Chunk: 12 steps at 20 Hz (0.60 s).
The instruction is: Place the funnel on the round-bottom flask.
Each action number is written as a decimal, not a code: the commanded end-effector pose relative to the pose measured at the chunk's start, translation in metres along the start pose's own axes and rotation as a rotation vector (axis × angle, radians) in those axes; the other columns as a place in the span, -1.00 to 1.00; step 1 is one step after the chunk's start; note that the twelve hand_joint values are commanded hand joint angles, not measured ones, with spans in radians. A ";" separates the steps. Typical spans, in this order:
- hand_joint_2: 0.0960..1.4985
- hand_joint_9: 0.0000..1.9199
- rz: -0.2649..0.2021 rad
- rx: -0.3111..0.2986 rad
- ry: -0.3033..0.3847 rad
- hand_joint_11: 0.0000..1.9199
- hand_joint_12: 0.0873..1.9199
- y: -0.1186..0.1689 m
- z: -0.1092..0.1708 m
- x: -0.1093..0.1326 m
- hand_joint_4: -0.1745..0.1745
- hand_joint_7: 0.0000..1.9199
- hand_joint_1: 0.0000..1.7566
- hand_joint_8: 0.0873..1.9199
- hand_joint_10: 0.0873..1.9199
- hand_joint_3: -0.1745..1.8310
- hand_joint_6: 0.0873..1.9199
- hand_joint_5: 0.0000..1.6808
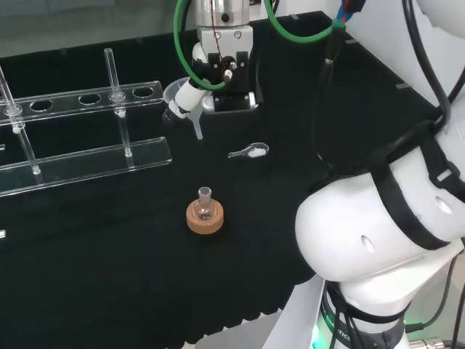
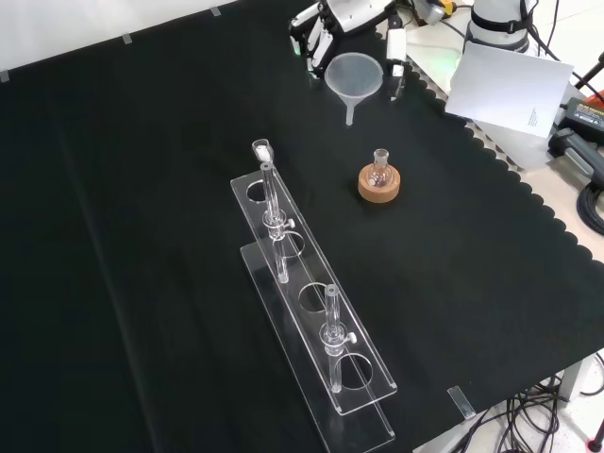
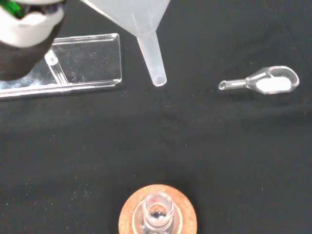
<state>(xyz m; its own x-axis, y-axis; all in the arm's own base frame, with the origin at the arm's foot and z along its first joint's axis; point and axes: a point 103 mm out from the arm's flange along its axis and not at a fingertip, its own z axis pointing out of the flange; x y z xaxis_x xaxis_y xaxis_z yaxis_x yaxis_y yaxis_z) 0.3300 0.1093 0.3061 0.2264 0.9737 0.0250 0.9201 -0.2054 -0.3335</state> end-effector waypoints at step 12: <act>-0.32 -0.23 -0.039 -0.022 0.051 -1.00 0.29 -0.034 0.043 0.002 1.00 0.12 -0.01 -0.45 -0.68 -0.19 -0.46 0.09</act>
<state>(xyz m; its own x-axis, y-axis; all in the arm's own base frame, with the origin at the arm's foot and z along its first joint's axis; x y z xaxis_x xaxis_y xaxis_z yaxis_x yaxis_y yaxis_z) 0.2941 0.1158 0.2808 0.2308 0.9713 0.0581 0.9278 -0.2017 -0.3139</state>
